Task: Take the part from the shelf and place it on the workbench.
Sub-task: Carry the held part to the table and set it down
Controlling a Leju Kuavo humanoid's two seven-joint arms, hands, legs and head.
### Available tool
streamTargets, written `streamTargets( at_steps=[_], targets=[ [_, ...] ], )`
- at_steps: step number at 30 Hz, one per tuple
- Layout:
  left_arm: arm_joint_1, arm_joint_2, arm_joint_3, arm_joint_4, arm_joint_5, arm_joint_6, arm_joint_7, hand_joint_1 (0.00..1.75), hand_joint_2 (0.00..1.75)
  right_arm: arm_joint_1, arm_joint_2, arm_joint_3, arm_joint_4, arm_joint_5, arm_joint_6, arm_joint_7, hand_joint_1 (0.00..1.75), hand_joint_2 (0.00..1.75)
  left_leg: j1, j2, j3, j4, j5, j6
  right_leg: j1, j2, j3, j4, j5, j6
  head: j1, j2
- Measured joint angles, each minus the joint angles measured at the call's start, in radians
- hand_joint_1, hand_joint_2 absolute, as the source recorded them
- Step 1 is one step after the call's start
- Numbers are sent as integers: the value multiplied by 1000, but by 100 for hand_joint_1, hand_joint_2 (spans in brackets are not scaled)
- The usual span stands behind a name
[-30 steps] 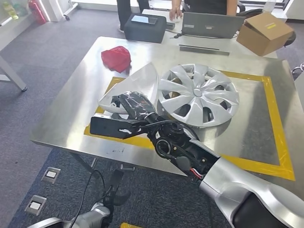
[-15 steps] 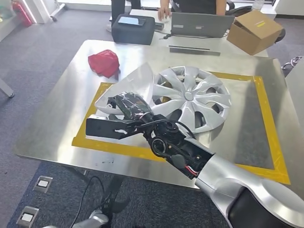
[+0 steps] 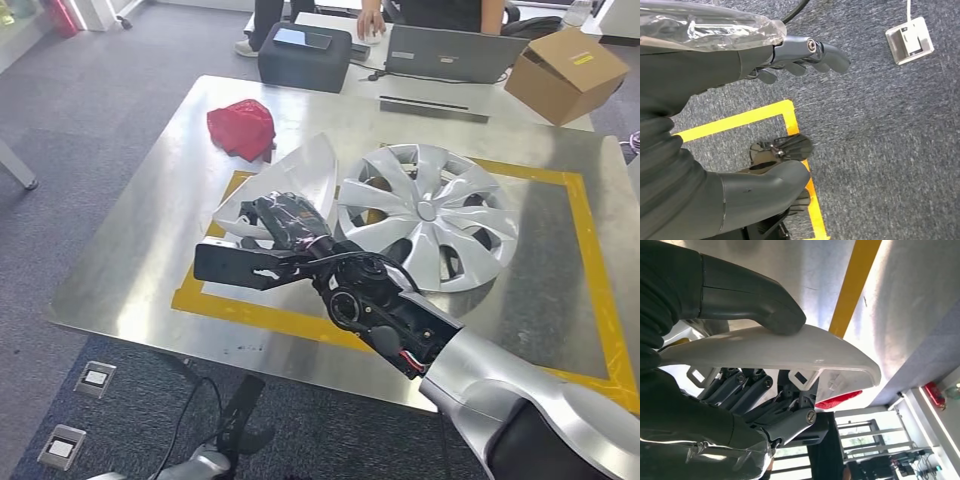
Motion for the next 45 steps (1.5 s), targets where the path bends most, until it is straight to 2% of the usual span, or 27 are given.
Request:
streamTargets(
  at_steps=[5,13,17,21,25,45],
  targets=[
    [7,0,-1,0,-2,4,4,0,175,0,0,0,4,0,0,-1,175,175,0,1,1,1,1,2,-1,-1,0,-1,2,26,0,0],
    [13,0,-9,0,-2,-4,-1,0,175,0,0,0,5,0,0,-2,175,175,1,1,5,-2,5,-1,3,-1,0,2,2,29,0,0],
    [13,0,-15,0,-2,-5,-4,0,175,0,0,0,5,1,0,-3,0,0,1,1,6,-4,6,-3,3,-1,0,3,2,29,0,0],
    [13,0,-18,0,-1,-6,-5,0,175,0,0,0,4,3,0,-2,0,0,1,1,7,-4,6,-3,3,-1,0,4,2,28,0,0],
    [13,-1,-20,0,9,-13,-11,0,0,0,0,0,4,3,0,3,0,0,2,1,7,-4,6,-3,3,-1,0,4,2,28,0,0],
    [13,-11,-23,0,7,-2,-16,0,0,0,0,0,5,0,-3,0,0,0,2,2,7,-4,6,-3,3,-1,0,4,2,28,0,0]
  ],
)
